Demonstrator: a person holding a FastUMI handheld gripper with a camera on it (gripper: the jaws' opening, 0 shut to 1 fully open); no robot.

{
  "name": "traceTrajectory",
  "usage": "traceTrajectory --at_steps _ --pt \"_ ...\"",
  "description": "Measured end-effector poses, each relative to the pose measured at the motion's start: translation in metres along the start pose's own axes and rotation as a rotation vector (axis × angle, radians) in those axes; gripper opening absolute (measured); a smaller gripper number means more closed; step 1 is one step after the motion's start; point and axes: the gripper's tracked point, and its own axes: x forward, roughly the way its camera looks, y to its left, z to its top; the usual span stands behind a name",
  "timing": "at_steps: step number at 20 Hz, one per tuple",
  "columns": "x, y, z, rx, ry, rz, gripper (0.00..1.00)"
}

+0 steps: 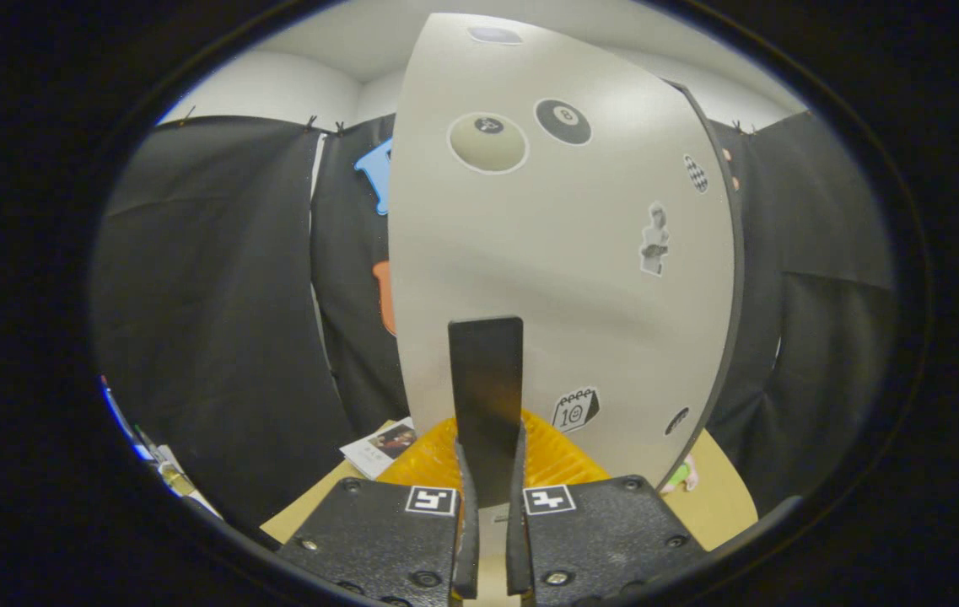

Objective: Open the shoe cabinet door, grab the shoes and put them into the shoe cabinet, then close the shoe cabinet door.

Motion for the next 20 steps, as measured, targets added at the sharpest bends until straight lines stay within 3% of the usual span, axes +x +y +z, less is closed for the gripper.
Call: traceTrajectory --at_steps 13,20 --pt "-0.080 -0.070 -0.018 0.059 -0.013 -0.074 0.15" --pt "-0.119 -0.136 -0.023 0.058 -0.026 -0.218 0.14"
